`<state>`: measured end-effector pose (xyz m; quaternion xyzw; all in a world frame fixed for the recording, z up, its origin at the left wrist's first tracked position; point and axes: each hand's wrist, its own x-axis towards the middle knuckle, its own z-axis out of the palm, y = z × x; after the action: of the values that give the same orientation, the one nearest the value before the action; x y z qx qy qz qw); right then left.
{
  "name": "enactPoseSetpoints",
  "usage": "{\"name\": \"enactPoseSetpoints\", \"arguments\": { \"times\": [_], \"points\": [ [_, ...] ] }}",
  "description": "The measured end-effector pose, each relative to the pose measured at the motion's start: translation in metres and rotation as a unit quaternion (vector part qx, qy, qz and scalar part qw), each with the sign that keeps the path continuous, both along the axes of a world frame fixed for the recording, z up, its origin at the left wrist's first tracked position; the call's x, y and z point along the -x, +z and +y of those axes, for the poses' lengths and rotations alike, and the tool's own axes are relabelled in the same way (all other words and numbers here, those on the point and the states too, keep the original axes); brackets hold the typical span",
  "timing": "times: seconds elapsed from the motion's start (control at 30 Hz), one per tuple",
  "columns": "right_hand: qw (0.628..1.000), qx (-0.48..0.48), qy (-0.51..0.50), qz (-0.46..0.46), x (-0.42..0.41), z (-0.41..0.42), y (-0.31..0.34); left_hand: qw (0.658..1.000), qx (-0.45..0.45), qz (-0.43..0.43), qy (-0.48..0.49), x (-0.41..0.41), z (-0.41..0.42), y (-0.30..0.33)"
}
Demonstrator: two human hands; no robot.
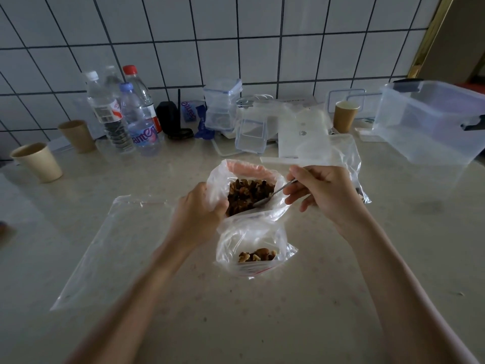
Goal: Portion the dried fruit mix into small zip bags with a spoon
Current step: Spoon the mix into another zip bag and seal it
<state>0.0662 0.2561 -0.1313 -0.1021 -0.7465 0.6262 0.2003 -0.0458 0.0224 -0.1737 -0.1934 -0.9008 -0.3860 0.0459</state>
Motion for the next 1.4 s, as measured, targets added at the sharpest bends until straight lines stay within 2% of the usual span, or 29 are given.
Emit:
{"name": "enactPoseSetpoints", "arguments": {
  "times": [0.17,0.27,0.47,0.93,1.1,1.23,1.4],
  "points": [
    [0.998,-0.05,-0.007,0.022,0.004,-0.003,-0.002,0.999,-0.052,-0.016,-0.002,-0.004,0.001,0.002],
    [0.999,-0.047,0.005,0.011,0.006,-0.009,-0.005,0.995,-0.091,-0.043,-0.002,-0.009,0.003,0.004],
    [0.999,0.016,0.019,-0.023,0.008,-0.022,-0.012,0.983,-0.15,-0.1,-0.025,-0.01,0.002,0.009],
    [0.979,0.186,0.029,-0.075,0.013,-0.022,-0.025,0.969,-0.222,-0.095,-0.059,-0.017,0.0,0.015],
    [0.963,0.262,-0.009,-0.069,0.013,-0.015,-0.027,0.978,-0.198,-0.053,-0.044,-0.014,-0.002,0.016],
    [0.965,0.258,-0.022,-0.05,0.011,-0.014,-0.022,0.982,-0.182,-0.034,-0.036,-0.011,-0.005,0.019],
    [0.971,0.239,-0.03,-0.012,0.007,-0.011,-0.011,0.997,-0.072,-0.01,-0.013,-0.002,-0.006,0.025]
  ]
}}
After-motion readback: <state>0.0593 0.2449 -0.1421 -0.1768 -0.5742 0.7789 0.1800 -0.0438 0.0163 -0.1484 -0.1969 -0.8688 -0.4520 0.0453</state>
